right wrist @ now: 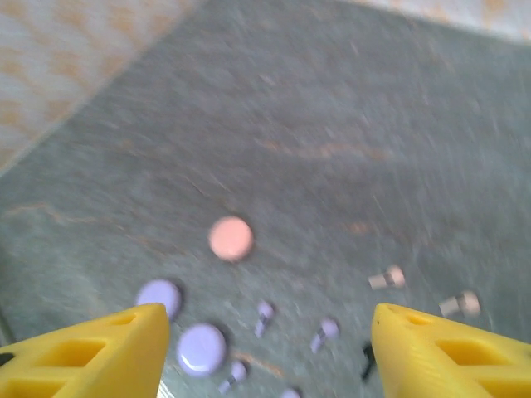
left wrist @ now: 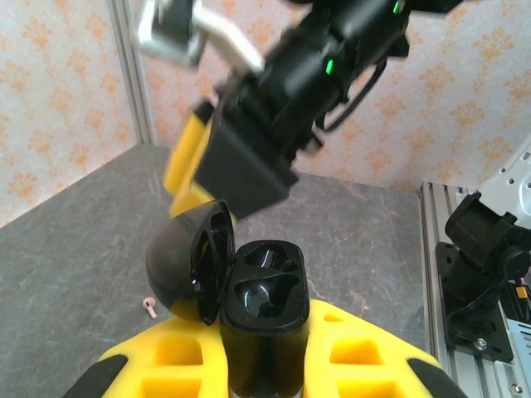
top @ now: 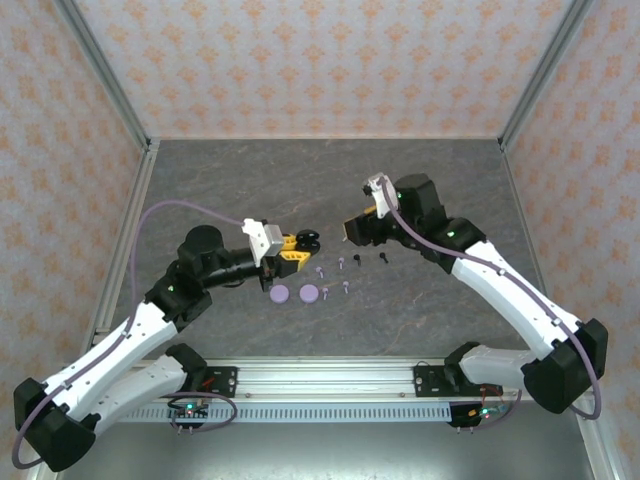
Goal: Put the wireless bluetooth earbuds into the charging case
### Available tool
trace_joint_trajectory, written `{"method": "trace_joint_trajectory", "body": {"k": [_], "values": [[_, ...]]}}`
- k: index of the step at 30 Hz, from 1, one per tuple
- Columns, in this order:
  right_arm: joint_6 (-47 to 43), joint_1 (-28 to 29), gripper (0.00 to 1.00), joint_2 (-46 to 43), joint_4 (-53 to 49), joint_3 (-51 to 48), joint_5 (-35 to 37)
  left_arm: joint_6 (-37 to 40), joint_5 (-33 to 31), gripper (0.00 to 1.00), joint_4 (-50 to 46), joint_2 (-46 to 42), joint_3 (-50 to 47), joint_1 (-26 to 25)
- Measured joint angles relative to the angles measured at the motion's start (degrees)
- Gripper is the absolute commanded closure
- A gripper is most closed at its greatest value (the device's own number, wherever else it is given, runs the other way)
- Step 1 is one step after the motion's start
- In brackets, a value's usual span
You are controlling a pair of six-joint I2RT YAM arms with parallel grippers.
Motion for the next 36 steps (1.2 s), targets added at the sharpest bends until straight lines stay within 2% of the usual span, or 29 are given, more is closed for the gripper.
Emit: {"method": "trace_joint_trajectory", "body": {"k": [2,5,9,11,16,23,36], "values": [[2.86,-0.24,0.43,1.16,-1.16,-1.90,2.82,0.22,-0.04,1.00,0.00,-0.37,0.00,-0.04],[5.95,-0.68,0.43,4.70,-2.38,-2.62,5.53,0.46,-0.22,1.00,0.00,-0.48,-0.02,-0.33],[9.11,-1.81,0.60,13.57,-5.99,-0.33,6.47,0.59,-0.24,1.00,-0.02,-0.63,-0.35,-0.37],[9.86,-2.40,0.63,20.70,-9.46,3.37,6.67,0.59,-0.42,1.00,0.00,-0.66,-0.35,-0.50],[10.75,-2.69,0.67,31.69,-12.87,8.46,7.10,0.59,-1.18,1.00,0.00,-1.14,-0.37,-0.74],[11.63,-2.69,0.67,39.93,-14.86,13.79,7.96,0.61,-1.46,1.00,-0.04,-1.60,-0.39,-0.74],[11.65,-1.18,0.66,43.36,-15.39,15.89,7.91,0.63,-1.75,1.00,-0.04,-1.60,-0.39,-0.74]]}}
